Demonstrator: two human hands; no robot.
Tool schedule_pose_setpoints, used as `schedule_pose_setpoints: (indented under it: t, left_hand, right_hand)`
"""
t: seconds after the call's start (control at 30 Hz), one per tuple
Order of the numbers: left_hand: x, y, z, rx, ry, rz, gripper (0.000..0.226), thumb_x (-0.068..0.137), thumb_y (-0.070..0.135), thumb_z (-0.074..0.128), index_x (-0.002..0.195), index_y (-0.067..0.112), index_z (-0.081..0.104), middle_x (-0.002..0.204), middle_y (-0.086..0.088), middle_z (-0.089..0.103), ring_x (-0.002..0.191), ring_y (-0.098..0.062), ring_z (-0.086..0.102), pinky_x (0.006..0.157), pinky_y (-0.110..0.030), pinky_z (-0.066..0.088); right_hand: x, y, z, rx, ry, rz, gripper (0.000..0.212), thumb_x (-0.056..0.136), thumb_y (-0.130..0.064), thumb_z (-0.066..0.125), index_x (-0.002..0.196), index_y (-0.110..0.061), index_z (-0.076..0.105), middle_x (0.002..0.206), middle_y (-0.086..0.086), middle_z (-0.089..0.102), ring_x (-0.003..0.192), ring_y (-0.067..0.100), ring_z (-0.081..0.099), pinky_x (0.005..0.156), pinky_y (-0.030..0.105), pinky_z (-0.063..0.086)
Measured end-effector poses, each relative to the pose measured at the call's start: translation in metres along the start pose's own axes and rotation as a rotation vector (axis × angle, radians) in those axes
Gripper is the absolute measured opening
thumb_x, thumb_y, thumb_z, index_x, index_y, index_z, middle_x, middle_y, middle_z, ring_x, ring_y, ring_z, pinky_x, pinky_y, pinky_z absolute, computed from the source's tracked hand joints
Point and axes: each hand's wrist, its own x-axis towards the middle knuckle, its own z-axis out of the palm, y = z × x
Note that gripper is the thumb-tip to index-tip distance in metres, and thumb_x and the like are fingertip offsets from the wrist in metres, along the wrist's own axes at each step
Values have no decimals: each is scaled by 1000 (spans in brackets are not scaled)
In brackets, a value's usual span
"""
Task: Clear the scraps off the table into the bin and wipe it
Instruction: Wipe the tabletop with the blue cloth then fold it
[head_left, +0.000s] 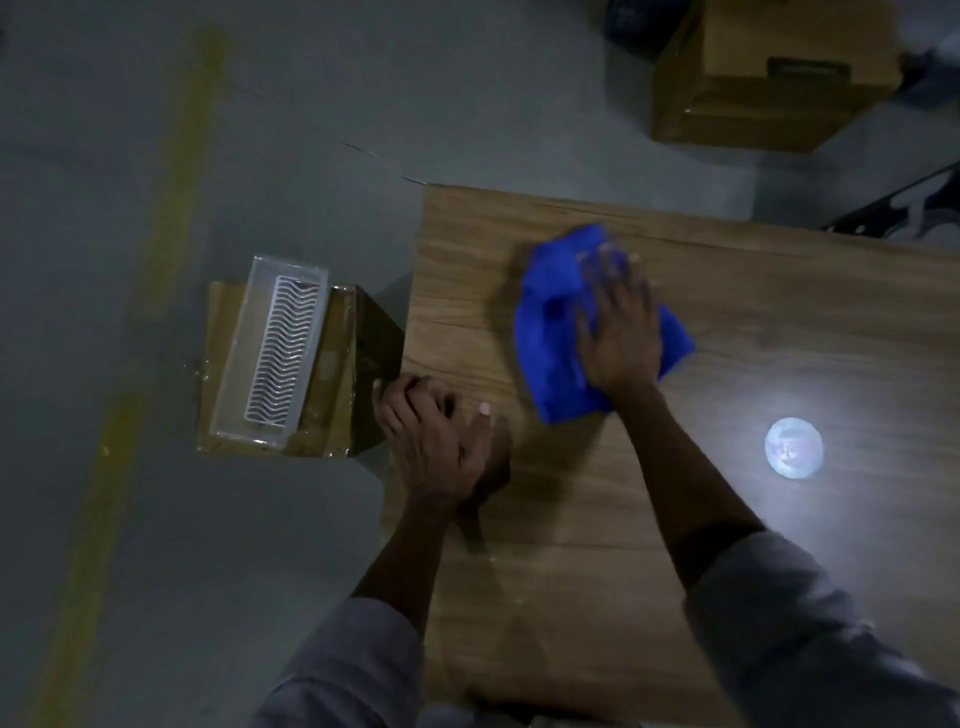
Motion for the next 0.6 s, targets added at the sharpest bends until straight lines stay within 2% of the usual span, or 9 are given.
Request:
schedule_pose_setpoints:
  t: [0.07,0.13,0.17,0.3,0.37,0.43,0.5,0.57,0.6]
  left_hand:
    - [1,-1,1,-10,-4,11,53,89,56,51,107,6,51,122,-12,43,120,-39,44,103,-61,37]
    - [-1,-2,3,-44,-23,-20,60,90,56,51,113,1,53,126,-16,45,122,-43,45,104,-57,37]
    - [-2,-2,3,-62,-25,-35,61,91,56,51,116,1,53,128,-17,45,124,-44,45,104,-54,38]
    - [-5,-5,2,-127,-8,-66,56,94,49,52,118,-1,54,131,-20,45,123,-43,45,105,-52,38]
    - [-5,-3,2,-137,-1,-63,48,93,47,53,112,2,53,127,-17,46,120,-43,46,102,-54,40]
    - [-3,-3,1,-147,4,-65,43,92,46,52,107,6,51,123,-14,46,118,-40,47,99,-56,42]
    - [-3,-3,0,-146,17,-44,41,92,45,51,104,6,50,119,-14,46,113,-37,48,98,-59,41]
    - [-3,-1,-2,-153,37,-24,41,93,44,50,100,4,49,115,-15,46,109,-36,47,99,-60,39]
    - [-3,-1,-3,-165,39,-25,41,93,44,50,97,4,47,113,-14,45,107,-35,46,99,-59,39]
  right_hand:
    - [6,-3,3,41,150,445,61,104,-49,23,162,-28,22,169,1,17,156,34,13,122,57,18]
    - [-2,-47,11,78,254,629,61,104,-48,26,160,-24,29,167,4,24,154,36,19,120,58,22]
    - [-10,-72,16,89,211,505,61,104,-46,28,160,-23,27,168,6,22,155,35,15,121,57,20]
    - [-40,-108,29,-53,-198,-650,64,104,-44,35,162,-30,12,171,0,10,157,28,1,127,51,4]
    - [-16,-72,21,-18,-180,-718,59,106,-47,32,161,-31,18,170,-2,13,157,26,5,127,49,3]
    - [10,-35,11,16,-117,-481,58,106,-48,30,161,-30,20,169,0,15,157,27,8,126,53,9]
    - [20,-12,2,29,-12,-60,61,104,-49,24,162,-30,18,170,1,14,157,29,8,124,56,14]
    - [5,-29,5,68,123,373,63,103,-49,25,162,-28,20,170,1,15,157,32,10,123,57,15]
    - [-12,-50,10,68,168,476,63,103,-48,26,162,-27,20,170,2,15,156,33,10,123,57,14]
